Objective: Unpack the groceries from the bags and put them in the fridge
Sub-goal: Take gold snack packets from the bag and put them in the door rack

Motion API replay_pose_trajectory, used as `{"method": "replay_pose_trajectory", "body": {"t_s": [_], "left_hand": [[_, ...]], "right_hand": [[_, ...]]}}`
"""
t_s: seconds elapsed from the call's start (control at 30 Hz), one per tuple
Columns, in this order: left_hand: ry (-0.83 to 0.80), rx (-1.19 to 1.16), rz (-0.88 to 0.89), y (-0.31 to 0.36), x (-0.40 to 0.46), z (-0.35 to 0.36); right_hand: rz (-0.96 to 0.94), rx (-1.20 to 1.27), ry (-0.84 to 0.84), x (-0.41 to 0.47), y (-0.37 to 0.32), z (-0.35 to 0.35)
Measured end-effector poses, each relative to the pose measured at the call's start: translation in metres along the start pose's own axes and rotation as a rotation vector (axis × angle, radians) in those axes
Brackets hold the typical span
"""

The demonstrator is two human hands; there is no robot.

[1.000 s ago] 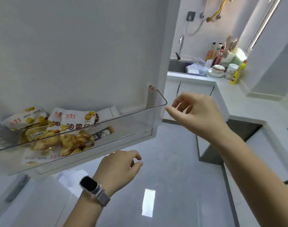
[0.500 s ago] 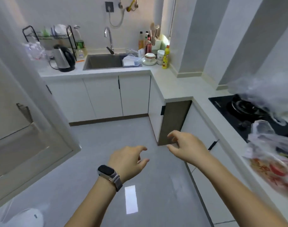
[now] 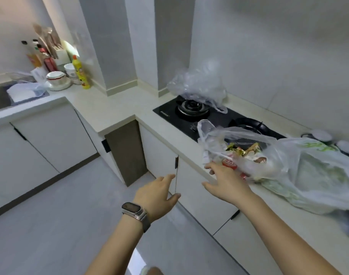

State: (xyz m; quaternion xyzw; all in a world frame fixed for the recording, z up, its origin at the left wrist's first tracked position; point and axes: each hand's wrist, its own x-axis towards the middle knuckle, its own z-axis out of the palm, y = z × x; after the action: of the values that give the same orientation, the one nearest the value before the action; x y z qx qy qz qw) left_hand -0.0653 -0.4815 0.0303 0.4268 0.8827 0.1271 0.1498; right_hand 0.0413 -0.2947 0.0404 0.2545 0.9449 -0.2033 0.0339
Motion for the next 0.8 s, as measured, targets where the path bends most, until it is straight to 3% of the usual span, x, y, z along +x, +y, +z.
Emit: {"method": "replay_pose_trajectory", "body": {"t_s": [0.27,0.57,0.8], "left_hand": [[-0.160,-0.024,0.163,0.030,0.102,0.021],[-0.284,-0.159,0.187,0.020,0.212,0.030],[-0.360,-0.155,0.174,0.012,0.254,0.041]], "right_hand": [[0.265,0.133,0.076,0.027,0.080,-0.010],[0.500,0.301,0.232,0.102,0.130,-0.013],[0.618,0.411,0.224,0.131,0.156,0.005]]}}
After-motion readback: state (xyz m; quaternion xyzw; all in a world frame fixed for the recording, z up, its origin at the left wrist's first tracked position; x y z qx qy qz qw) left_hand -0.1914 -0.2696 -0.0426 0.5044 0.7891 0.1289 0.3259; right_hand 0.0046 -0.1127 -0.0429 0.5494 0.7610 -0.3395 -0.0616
